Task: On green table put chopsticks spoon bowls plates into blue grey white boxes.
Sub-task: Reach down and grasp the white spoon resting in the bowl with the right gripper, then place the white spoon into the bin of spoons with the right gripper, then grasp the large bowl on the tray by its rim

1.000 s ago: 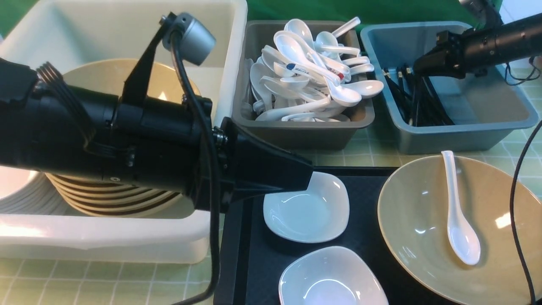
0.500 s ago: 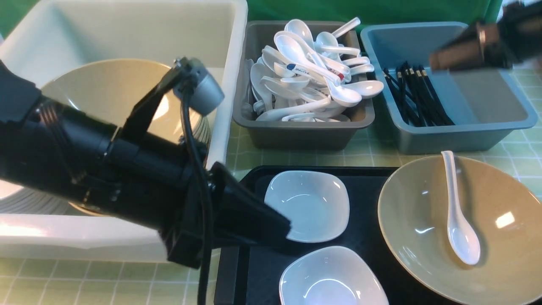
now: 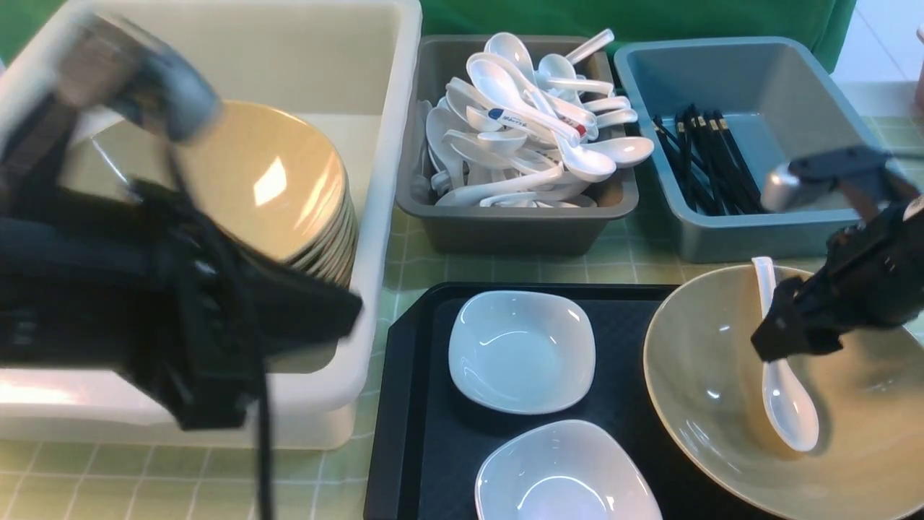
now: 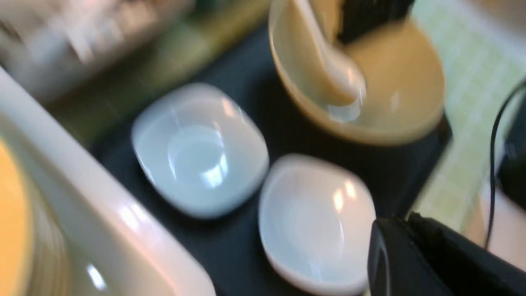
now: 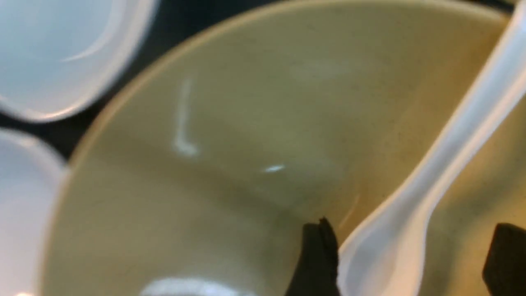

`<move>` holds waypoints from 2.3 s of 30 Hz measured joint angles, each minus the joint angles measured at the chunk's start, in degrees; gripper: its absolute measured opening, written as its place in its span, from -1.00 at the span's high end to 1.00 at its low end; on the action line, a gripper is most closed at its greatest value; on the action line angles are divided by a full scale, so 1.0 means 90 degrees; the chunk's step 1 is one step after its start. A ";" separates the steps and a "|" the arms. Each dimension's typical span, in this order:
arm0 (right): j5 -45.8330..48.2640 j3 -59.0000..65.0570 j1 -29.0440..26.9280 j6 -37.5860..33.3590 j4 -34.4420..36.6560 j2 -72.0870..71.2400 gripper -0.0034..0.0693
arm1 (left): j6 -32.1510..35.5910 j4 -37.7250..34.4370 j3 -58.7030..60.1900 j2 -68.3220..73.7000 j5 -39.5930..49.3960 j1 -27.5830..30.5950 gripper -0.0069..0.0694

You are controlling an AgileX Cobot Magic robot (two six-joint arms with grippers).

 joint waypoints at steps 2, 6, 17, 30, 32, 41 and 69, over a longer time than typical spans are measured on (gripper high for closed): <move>-0.0254 0.0063 0.0000 0.0075 -0.0014 0.0240 -0.46 | 0.0101 -0.0120 0.0000 -0.0340 -0.0475 0.0000 0.82; -0.0576 0.0081 0.0000 0.0081 -0.0014 0.0594 -0.37 | 0.0172 -0.0191 -0.0006 -0.0742 -0.1164 0.0000 0.82; -0.0465 -0.0066 0.0008 -0.0093 -0.0001 0.0881 0.26 | 0.0100 0.0408 0.0001 -0.0960 -0.1329 0.0000 0.82; 0.0938 -0.3394 0.0531 -0.0818 0.1014 0.1112 0.26 | -0.1827 0.2362 0.0057 -0.0683 -0.0992 0.0000 0.82; 0.0910 -0.4233 0.0784 -0.0832 0.1057 0.1574 0.26 | -0.1956 0.2435 0.0056 -0.0545 -0.0973 0.0000 0.82; 0.0093 -0.7380 0.1374 -0.0226 0.1113 0.4171 0.26 | -0.2043 0.2411 0.0056 0.0066 -0.0899 0.0000 0.82; 0.2597 -0.4995 0.0988 -0.0725 0.1031 0.0230 -0.54 | -0.1953 0.1283 0.0056 0.0224 -0.0609 -0.0121 0.82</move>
